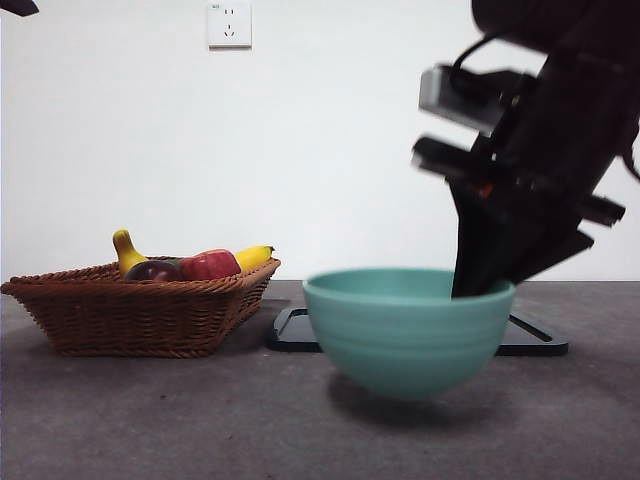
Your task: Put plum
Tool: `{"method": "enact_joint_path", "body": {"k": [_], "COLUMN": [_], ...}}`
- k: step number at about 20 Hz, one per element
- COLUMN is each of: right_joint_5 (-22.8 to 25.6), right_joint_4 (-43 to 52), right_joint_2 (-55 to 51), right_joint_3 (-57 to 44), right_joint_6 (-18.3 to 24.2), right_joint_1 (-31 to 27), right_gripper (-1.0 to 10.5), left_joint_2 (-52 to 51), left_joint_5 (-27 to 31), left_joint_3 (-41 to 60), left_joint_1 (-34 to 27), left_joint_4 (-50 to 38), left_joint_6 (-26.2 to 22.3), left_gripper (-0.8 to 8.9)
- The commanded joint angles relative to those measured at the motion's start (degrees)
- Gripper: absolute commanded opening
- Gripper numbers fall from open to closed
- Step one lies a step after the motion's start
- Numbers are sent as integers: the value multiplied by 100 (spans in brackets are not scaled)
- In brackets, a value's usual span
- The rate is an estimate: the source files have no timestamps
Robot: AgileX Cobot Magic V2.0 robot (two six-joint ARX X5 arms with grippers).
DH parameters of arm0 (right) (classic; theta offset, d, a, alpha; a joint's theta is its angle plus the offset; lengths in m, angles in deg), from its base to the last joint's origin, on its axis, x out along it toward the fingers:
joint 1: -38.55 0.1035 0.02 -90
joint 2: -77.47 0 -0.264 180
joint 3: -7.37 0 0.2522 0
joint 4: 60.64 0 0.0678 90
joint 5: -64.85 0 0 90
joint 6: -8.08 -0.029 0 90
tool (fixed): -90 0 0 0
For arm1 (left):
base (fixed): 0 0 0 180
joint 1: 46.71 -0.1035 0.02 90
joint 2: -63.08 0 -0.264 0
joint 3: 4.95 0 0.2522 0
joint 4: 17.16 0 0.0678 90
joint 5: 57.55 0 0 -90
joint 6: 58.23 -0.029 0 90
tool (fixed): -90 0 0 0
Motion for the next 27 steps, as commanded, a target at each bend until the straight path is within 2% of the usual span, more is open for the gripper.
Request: {"method": "enact_joint_path", "body": {"k": [1, 8, 9, 12, 13, 19, 24, 27], "right_joint_5": [24, 22, 24, 24, 24, 44, -7, -446], "right_joint_4": [111, 31, -7, -31, -20, -120, -1047, -1596], "right_joint_2": [238, 363, 363, 361, 361, -164, -1266, -1884], "right_joint_3": [24, 24, 24, 24, 24, 83, 575, 835], "right_joint_6": [-57, -59, -59, -85, -101, -107, 15, 26], "right_joint_1": [57, 57, 57, 57, 57, 42, 50, 50], "right_gripper": [8, 14, 47, 264, 286, 286, 287, 287], "left_joint_2": [24, 24, 24, 24, 24, 24, 24, 24], "left_joint_5": [-31, -28, -31, -28, -28, -28, -28, -28], "left_joint_3": [-107, -107, -107, -107, -107, -107, -107, -107], "left_joint_1": [26, 26, 26, 26, 26, 26, 26, 26], "left_joint_4": [-24, -24, -24, -24, -26, -31, -46, -46], "left_joint_6": [-87, -87, -87, -87, -87, -87, -85, -85], "left_gripper": [432, 432, 432, 432, 432, 432, 432, 432]}}
